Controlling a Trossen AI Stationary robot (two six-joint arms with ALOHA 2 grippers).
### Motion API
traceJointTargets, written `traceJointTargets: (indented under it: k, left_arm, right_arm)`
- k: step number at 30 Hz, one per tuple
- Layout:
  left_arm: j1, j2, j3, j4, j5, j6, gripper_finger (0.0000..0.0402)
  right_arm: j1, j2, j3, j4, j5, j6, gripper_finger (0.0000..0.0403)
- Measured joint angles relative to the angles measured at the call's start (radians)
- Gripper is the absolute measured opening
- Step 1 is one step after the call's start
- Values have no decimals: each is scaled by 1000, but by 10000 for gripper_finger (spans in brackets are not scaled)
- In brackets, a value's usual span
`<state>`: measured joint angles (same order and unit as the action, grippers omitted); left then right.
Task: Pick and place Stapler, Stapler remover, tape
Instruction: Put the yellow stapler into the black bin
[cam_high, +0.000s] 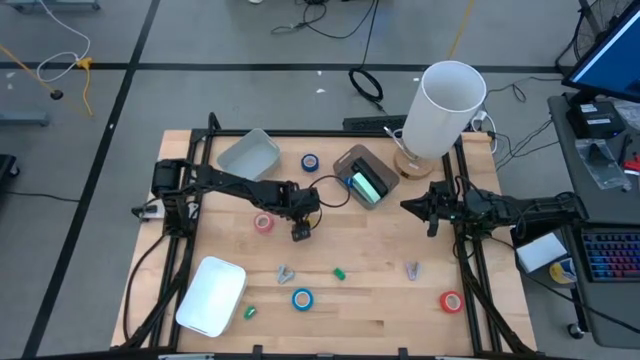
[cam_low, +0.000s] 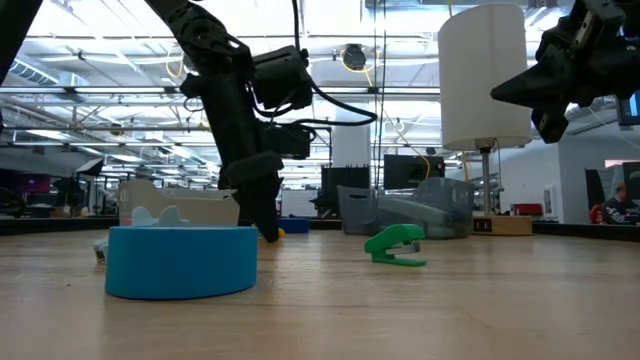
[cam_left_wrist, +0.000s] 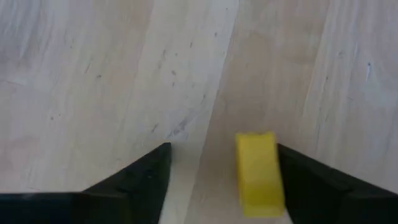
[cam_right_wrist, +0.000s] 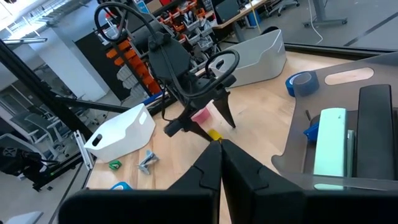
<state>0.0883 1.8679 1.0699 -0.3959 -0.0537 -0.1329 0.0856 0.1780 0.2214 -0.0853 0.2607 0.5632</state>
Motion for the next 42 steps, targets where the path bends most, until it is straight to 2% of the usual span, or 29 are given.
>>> traceJointTargets:
  k: [6, 9, 11, 18, 22, 27, 31, 36, 42]
  left_arm:
    - [0, 0, 8, -16, 14, -2, 152]
    - [5, 0, 43, -42, 35, 1, 91]
    - [13, 1, 91, -38, 44, 20, 66]
    - [62, -2, 333, -9, 24, 163, 66]
    - [110, -3, 428, 81, -15, 268, 66]
    - [188, -2, 442, 207, -27, 270, 90]
    - [230, 32, 442, 249, -24, 226, 81]
    - [231, 108, 442, 308, -2, 175, 70]
    - [212, 182, 442, 311, -6, 145, 100]
  right_arm:
    - [0, 0, 0, 0, 0, 0, 4]
    - [0, 0, 0, 0, 0, 0, 4]
    - [0, 0, 0, 0, 0, 0, 4]
    - [0, 0, 0, 2, 0, 1, 4]
    - [0, 0, 0, 2, 0, 1, 4]
    - [0, 0, 0, 2, 0, 1, 4]
    - [0, 0, 0, 1, 0, 0, 4]
    - [0, 0, 0, 2, -1, 6, 4]
    - [0, 0, 0, 2, 0, 24, 4]
